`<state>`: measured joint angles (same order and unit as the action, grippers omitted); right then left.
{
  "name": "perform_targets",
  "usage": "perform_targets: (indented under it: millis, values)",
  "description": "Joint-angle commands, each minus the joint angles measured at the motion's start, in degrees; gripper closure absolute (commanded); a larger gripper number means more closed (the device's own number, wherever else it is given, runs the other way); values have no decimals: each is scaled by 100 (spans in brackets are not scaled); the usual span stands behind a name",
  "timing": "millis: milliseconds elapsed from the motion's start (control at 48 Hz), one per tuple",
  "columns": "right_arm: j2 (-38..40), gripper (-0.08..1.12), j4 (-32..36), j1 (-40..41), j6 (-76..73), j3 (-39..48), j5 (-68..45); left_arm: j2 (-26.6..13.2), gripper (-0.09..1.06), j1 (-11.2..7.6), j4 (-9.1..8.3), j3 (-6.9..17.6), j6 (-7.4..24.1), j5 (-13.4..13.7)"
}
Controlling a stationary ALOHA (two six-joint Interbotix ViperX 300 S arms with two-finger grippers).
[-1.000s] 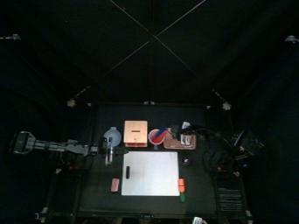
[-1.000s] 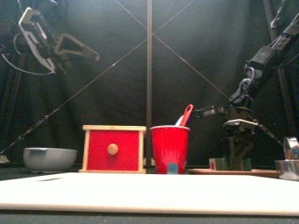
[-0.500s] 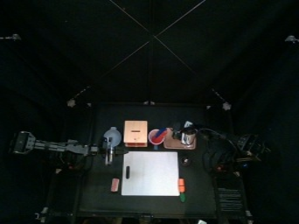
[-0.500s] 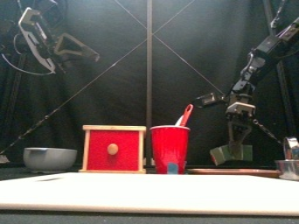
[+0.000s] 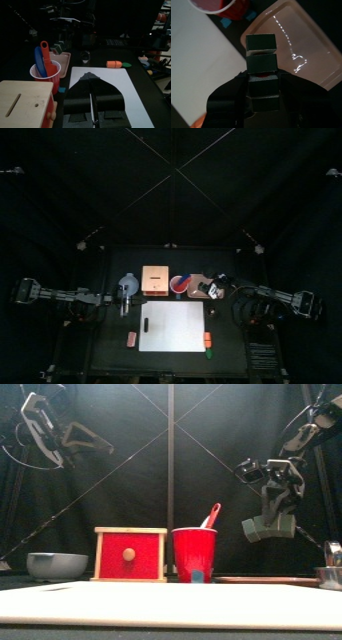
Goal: Place sushi on board then cut the sushi with the knife then place the pieces on the plate
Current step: Place the sushi on the board
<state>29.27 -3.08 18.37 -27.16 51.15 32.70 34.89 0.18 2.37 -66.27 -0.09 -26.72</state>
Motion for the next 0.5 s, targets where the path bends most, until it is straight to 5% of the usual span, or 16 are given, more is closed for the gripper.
perform_targets:
  millis: [21, 500]
  values:
    - [44, 44, 562, -589, -1063, -79, -290, -9, 99, -18, 9, 79, 18, -26]
    - [-1380, 44, 3718, -2953, -6979, -800, 105, -9, 99, -18, 0, 35, 18, -26]
